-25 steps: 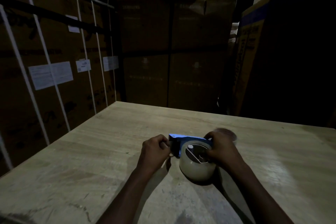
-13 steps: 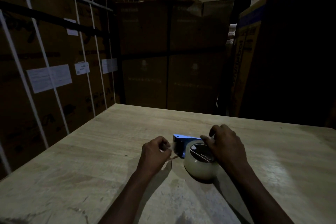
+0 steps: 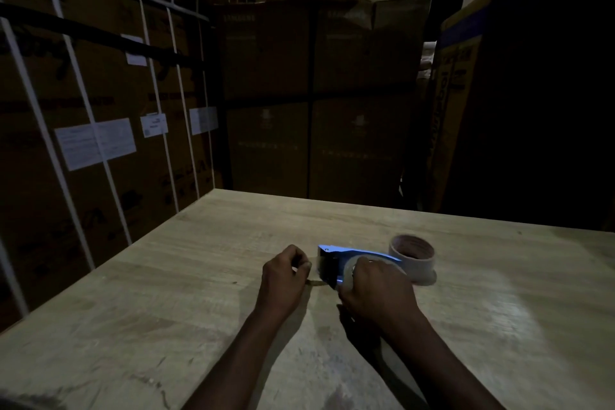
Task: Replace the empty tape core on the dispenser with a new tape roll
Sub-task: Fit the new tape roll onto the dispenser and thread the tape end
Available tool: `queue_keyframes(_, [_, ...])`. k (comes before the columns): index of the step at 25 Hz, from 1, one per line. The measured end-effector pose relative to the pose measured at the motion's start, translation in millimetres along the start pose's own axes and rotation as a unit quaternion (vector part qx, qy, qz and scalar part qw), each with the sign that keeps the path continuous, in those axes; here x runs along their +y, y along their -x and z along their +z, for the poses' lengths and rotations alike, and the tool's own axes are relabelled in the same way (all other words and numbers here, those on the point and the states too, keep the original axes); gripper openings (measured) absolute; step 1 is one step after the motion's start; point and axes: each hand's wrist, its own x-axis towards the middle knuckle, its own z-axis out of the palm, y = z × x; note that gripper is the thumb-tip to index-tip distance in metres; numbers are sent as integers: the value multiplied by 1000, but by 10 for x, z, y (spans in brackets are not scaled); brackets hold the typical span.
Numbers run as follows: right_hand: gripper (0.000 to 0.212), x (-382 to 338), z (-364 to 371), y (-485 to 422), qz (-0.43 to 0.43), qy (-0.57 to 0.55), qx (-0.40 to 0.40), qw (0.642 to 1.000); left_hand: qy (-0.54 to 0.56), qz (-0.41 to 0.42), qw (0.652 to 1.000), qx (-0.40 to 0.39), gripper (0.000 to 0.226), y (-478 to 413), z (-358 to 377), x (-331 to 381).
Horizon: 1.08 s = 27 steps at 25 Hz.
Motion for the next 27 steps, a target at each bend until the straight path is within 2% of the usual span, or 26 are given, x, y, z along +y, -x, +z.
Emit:
queue_keyframes(5, [26,47,74,0,12,-23,5,1000,-16,-9,1000,11,5,-29,21,-32])
queue_keyframes(10, [37,40,120,-37,18,-27,8,999,10,-14,1000,7,22,-14,23,-18])
queue_keyframes(12, [37,49,126,-49,17,-26,5,1000,15,-21,1000,1,26,-23,36,-21])
queue_keyframes(16, [33,37,153,-27,21,-10,21,1000,-3,-31,1000,4,14,-47,67,-18])
queue_keyframes(20, [28,21,140,-22,29,-9,13,999,3,-27,1000,8,12,-59,79,-5])
queue_keyframes(27, [29,51,158,-16,21,-23,18,999,18,1,998,54,15,-79,92,-39])
